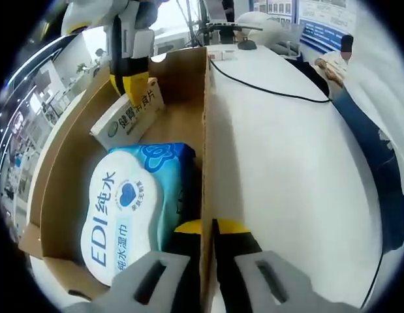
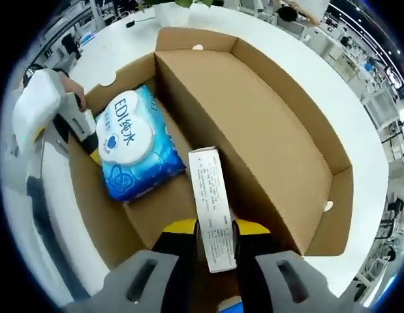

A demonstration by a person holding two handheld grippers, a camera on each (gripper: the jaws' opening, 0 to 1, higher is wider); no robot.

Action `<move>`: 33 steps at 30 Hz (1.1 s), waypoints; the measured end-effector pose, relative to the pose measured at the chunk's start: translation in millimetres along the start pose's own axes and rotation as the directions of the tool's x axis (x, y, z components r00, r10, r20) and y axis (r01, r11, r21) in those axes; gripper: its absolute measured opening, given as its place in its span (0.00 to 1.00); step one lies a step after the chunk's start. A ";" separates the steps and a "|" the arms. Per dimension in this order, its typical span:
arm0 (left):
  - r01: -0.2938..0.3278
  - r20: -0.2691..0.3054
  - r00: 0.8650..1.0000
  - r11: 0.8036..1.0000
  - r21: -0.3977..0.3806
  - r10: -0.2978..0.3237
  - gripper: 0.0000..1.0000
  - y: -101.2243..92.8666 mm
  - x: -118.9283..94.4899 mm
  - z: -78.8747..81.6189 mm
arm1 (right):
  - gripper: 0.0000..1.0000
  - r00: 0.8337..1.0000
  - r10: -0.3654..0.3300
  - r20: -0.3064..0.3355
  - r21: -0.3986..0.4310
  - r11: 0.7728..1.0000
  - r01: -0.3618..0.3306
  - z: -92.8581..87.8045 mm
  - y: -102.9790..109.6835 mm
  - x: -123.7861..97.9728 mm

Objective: Operate the shoe box by opening the lid, removing the specified soft item, and placing it in the target area until the item is outside and the box remains undamaged.

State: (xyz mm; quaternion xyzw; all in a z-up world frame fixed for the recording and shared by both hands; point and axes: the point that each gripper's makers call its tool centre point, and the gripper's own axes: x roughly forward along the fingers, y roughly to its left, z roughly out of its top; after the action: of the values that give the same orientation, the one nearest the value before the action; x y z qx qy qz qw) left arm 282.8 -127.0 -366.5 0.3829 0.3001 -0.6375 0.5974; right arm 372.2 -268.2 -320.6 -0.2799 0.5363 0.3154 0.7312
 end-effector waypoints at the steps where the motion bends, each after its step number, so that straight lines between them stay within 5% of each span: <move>1: 0.000 0.000 1.000 1.000 0.000 0.000 0.01 -0.1 0.0 0.0 | 0.18 1.000 0.002 -0.004 0.006 1.000 -0.002 -0.8 0.8 -0.3; 33: -0.005 -0.001 1.000 1.000 0.000 0.005 0.01 0.0 -0.5 0.0 | 0.18 0.999 0.005 -0.041 0.165 0.986 0.002 -26.2 20.5 -8.5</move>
State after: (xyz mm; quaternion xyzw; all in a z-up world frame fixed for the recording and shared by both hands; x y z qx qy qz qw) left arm 282.8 -126.8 -366.1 0.3842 0.2993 -0.6358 0.5988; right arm 338.7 -276.0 -320.9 -0.2245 0.5759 0.2643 0.7403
